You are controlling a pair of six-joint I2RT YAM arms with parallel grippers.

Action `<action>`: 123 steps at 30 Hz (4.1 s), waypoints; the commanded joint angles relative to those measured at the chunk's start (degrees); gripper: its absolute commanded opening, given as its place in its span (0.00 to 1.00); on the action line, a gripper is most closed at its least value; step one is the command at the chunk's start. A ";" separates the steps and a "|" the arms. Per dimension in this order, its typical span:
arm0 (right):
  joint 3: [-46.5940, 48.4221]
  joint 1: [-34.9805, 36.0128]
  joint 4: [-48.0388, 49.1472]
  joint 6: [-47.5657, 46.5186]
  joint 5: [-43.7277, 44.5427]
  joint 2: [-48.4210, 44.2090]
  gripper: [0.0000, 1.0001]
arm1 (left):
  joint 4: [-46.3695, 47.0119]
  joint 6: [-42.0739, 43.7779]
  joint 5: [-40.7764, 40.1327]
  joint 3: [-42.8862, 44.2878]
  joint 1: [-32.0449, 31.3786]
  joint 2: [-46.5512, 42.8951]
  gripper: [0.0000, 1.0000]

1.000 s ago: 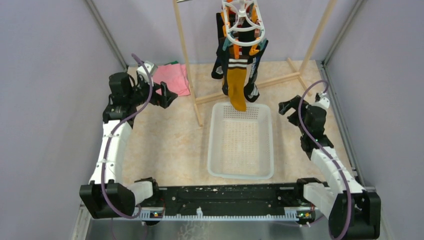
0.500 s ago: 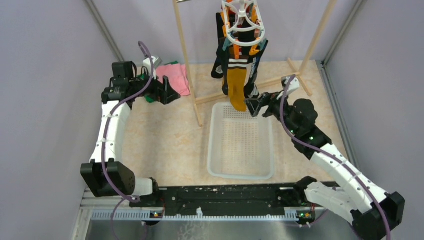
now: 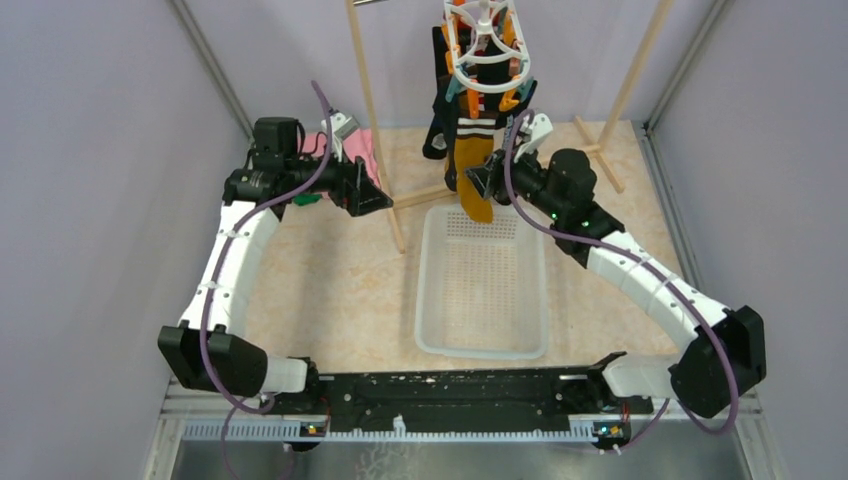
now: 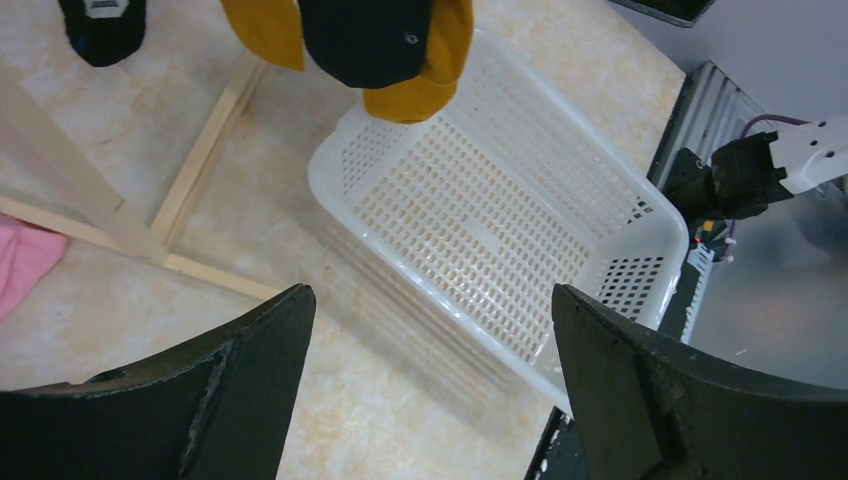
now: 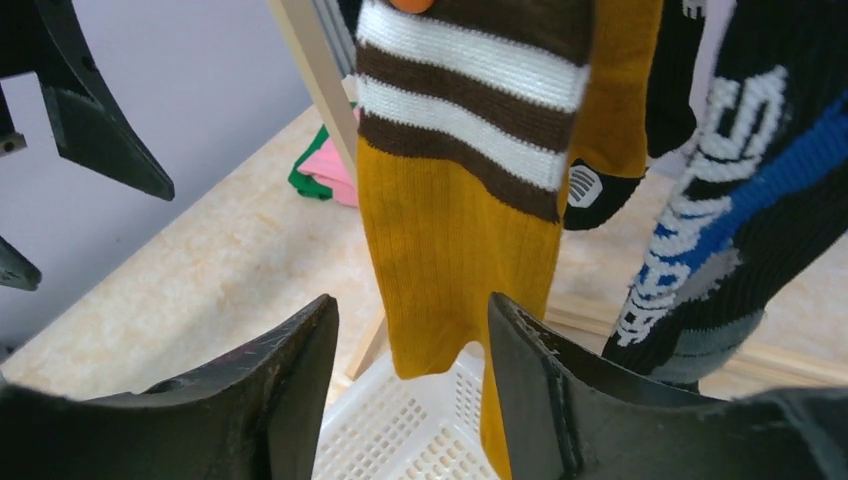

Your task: Remove the socks clipped to the hanger

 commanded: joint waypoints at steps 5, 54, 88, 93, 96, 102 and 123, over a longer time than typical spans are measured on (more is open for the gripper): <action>3.78 0.63 5.36 -2.10 -3.07 2.54 0.39 | 3.67 -4.80 2.47 4.15 -3.46 2.36 0.91; -1.88 2.57 11.40 9.05 -14.76 -1.72 0.00 | 12.58 -12.68 6.17 5.94 -7.23 6.80 0.88; 5.37 6.76 2.41 12.35 -14.42 -0.25 0.24 | 23.99 -20.29 13.26 3.10 -10.92 8.56 0.10; 6.69 5.22 0.61 10.26 -7.78 -2.96 0.60 | 23.04 -19.57 12.60 3.09 -11.01 7.56 0.00; 10.54 2.60 0.18 10.95 -8.94 -1.87 0.64 | 22.75 -19.56 12.29 2.70 -11.09 7.03 0.00; 18.11 -2.88 1.54 14.98 -18.31 3.34 0.64 | 22.69 -21.18 13.61 2.48 -11.23 6.68 0.00; 29.71 -3.21 11.35 26.67 -26.73 17.86 0.66 | 22.68 -23.02 16.65 1.77 -11.36 2.78 0.00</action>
